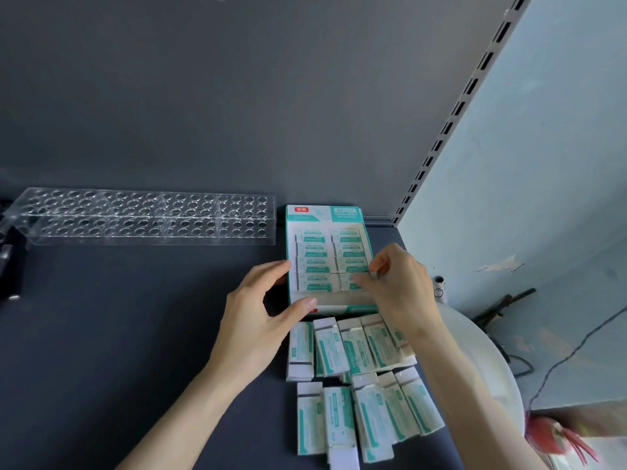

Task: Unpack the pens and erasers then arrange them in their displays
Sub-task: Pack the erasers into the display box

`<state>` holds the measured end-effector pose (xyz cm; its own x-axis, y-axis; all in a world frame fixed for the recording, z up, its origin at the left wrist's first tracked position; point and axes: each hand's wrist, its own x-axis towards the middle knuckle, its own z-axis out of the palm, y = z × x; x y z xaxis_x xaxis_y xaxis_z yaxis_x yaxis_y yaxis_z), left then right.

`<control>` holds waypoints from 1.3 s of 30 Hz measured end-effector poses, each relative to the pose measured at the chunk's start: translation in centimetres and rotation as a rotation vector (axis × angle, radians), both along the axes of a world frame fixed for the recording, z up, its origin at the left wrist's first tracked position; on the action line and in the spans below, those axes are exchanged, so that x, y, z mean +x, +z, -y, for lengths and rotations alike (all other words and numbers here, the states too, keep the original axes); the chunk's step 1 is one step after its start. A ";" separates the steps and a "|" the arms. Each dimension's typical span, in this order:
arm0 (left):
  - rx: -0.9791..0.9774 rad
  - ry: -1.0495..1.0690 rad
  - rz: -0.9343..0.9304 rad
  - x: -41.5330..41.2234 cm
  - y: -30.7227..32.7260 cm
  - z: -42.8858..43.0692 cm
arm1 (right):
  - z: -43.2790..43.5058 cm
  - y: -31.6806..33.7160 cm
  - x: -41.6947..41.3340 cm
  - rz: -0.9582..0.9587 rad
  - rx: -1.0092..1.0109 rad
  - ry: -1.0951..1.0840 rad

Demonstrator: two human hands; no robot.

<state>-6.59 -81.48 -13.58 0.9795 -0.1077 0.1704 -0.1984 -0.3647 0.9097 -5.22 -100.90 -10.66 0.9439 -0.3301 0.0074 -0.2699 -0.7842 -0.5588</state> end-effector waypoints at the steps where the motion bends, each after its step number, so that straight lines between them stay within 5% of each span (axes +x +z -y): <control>1: 0.001 0.000 0.000 0.0 0.0 0.0 | -0.1 0.0 0.0 0.000 -0.005 0.001; 13: 0.096 0.085 0.085 -4.1 1.9 0.2 | 1.2 0.9 -5.3 0.291 0.239 0.094; 22: 0.272 0.437 0.180 -13.5 1.2 4.0 | 3.2 -1.0 -13.9 0.371 0.370 0.145; 29: 0.454 0.502 0.141 -16.2 -0.1 6.3 | 3.3 -2.7 -16.2 0.231 0.082 0.167; 39: 0.225 0.515 0.077 -16.2 0.7 5.9 | 3.6 -2.3 -16.6 0.270 0.315 0.162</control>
<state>-22.79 -87.43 -12.91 0.9009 0.3383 0.2719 -0.0069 -0.6152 0.7883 -21.82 -104.53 -12.99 0.9617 -0.2035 0.1836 0.0311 -0.5845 -0.8108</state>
